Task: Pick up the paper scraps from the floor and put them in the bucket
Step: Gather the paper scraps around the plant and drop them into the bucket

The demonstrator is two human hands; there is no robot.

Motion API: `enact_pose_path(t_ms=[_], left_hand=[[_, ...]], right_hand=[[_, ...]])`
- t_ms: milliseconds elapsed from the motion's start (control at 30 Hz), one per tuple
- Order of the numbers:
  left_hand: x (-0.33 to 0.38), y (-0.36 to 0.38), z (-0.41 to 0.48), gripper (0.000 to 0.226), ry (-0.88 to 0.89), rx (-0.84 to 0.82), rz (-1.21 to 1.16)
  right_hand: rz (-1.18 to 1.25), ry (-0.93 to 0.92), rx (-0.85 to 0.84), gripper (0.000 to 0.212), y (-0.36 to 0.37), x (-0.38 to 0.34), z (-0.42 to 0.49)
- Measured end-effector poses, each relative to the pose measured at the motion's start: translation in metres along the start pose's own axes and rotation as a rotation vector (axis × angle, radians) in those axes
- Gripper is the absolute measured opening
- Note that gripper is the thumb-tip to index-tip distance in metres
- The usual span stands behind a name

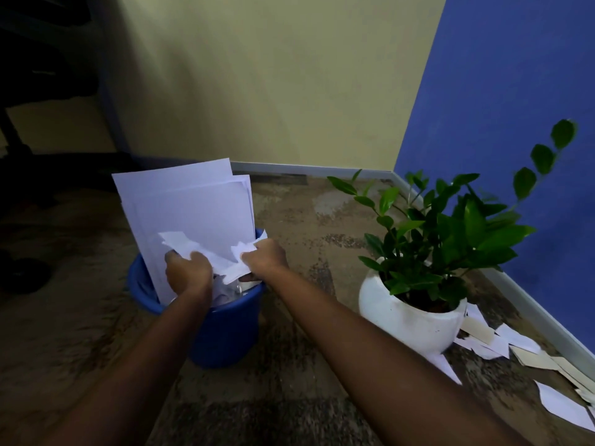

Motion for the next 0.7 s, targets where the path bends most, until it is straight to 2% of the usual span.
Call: enact_pose_path(t_ms=[133, 200, 267, 367, 500, 600, 700], left_hand=[[-0.009, 0.011, -0.002, 0.06, -0.157, -0.098, 0.111], [-0.002, 0.017, -0.008, 0.065, -0.143, -0.11, 0.219], [0.009, 0.027, -0.016, 0.062, -0.052, -0.118, 0.322], [0.027, 0.049, -0.035, 0.057, 0.189, -0.146, 0.437], [0.031, 0.086, -0.077, 0.051, 0.527, -0.312, 0.466], [0.016, 0.117, -0.112, 0.049, 0.645, -0.481, 0.511], [-0.01, 0.143, -0.141, 0.049, 0.655, -0.572, 0.568]], right_hand=[[0.047, 0.057, -0.071, 0.044, 0.002, -0.002, 0.0], [0.028, 0.042, -0.096, 0.051, -0.001, -0.006, -0.003], [-0.02, -0.006, -0.092, 0.05, -0.007, -0.01, -0.006], [-0.056, -0.116, -0.032, 0.036, -0.024, -0.013, -0.015], [-0.216, -0.203, 0.047, 0.024, -0.057, 0.0, -0.045], [-0.309, -0.21, 0.03, 0.021, -0.084, 0.027, -0.071], [-0.32, -0.183, -0.023, 0.02, -0.108, 0.064, -0.096]])
Point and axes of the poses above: each hand's wrist, its own z-axis towards the middle knuckle, its own y-axis out of the palm, x = y × z, the point moved 7 cm from there along z, towards the middle knuckle, and after that the axes turned 12 degrees about -x, right-handed, at the moved point
